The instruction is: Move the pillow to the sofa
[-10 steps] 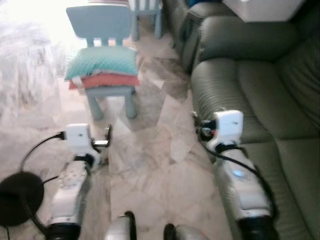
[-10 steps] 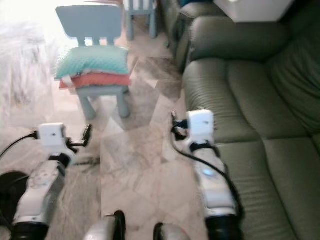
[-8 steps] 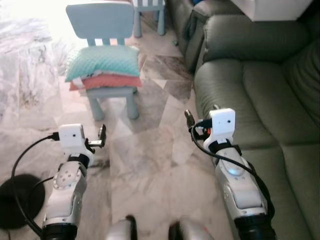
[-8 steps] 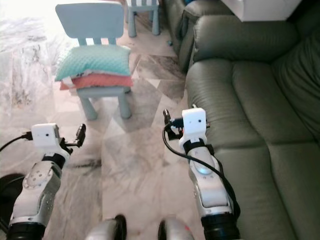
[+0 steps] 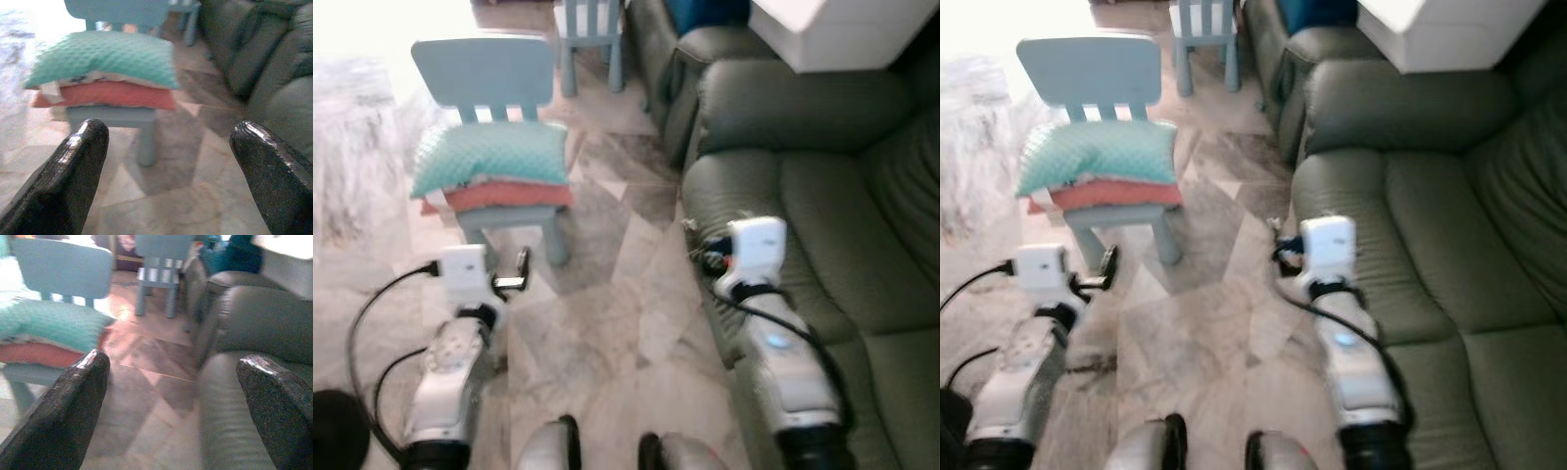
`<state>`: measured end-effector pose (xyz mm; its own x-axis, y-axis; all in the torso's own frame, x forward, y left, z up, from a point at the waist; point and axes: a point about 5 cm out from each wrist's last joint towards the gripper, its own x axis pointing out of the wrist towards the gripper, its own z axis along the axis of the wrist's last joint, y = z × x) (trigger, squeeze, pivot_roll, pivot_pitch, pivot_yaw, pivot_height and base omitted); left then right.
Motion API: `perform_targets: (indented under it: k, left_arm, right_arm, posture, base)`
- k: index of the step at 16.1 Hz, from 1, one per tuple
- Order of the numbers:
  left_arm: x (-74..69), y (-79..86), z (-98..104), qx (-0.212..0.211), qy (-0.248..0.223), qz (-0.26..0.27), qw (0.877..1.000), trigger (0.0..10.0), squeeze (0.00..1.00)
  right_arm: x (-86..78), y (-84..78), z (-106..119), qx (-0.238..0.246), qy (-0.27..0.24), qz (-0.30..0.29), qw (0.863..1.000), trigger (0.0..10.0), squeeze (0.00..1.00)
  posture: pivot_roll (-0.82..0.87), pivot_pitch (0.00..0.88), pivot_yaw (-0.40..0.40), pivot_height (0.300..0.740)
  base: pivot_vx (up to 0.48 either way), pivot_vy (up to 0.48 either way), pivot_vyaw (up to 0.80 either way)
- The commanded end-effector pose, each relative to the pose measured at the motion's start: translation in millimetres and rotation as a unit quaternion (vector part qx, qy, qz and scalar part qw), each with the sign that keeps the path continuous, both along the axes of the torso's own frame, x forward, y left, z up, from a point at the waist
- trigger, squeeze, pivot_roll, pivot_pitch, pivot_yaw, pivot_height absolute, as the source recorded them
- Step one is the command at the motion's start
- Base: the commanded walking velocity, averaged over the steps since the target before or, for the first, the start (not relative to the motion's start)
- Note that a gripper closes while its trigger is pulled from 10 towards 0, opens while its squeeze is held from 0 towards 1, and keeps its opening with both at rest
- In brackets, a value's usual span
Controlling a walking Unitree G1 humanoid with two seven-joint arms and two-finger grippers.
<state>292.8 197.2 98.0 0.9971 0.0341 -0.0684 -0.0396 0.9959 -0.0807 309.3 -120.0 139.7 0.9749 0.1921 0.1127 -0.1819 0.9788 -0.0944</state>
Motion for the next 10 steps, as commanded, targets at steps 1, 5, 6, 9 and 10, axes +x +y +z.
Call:
perform_targets:
  k: [1, 5, 6, 9, 10]
  left_arm:
    - [-1.5, -3.0, -2.1, 0.002, 0.004, -0.004, 1.000, 10.0, 0.00]
    - [-1.4, -5.0, -4.0, 0.002, 0.007, -0.006, 1.000, 10.0, 0.00]
    - [-0.9, -5.6, -4.3, 0.002, 0.007, -0.006, 1.000, 10.0, 0.00]
    - [-0.3, -6.0, -4.6, 0.002, 0.007, -0.006, 1.000, 10.0, 0.00]
    - [0.1, -6.1, -4.6, 0.003, 0.007, -0.006, 1.000, 10.0, 0.00]
  right_arm:
    - [-1.0, -8.1, 1.2, -0.003, -0.004, -0.010, 1.000, 10.0, 0.00]
    - [-2.5, -7.6, -1.0, -0.003, -0.001, -0.010, 1.000, 10.0, 0.00]
    - [-2.2, -7.2, -1.4, -0.003, -0.001, -0.010, 1.000, 10.0, 0.00]
    - [-1.4, -5.8, -1.4, -0.003, -0.001, -0.008, 1.000, 10.0, 0.00]
    - [-1.0, -5.0, -1.1, -0.004, -0.002, -0.007, 1.000, 10.0, 0.00]
  posture:
    - [-0.04, 0.249, -0.029, 0.740]
    - [-0.04, 0.237, -0.027, 0.740]
    - [-0.04, 0.232, -0.027, 0.740]
    - [-0.04, 0.229, -0.027, 0.740]
    - [-0.04, 0.229, -0.029, 0.740]
  base:
    - [0.472, 0.000, 0.00]
    - [0.478, 0.000, 0.00]
    - [0.480, 0.000, 0.00]
    - [0.480, 0.000, 0.00]
    - [0.472, 0.000, 0.00]
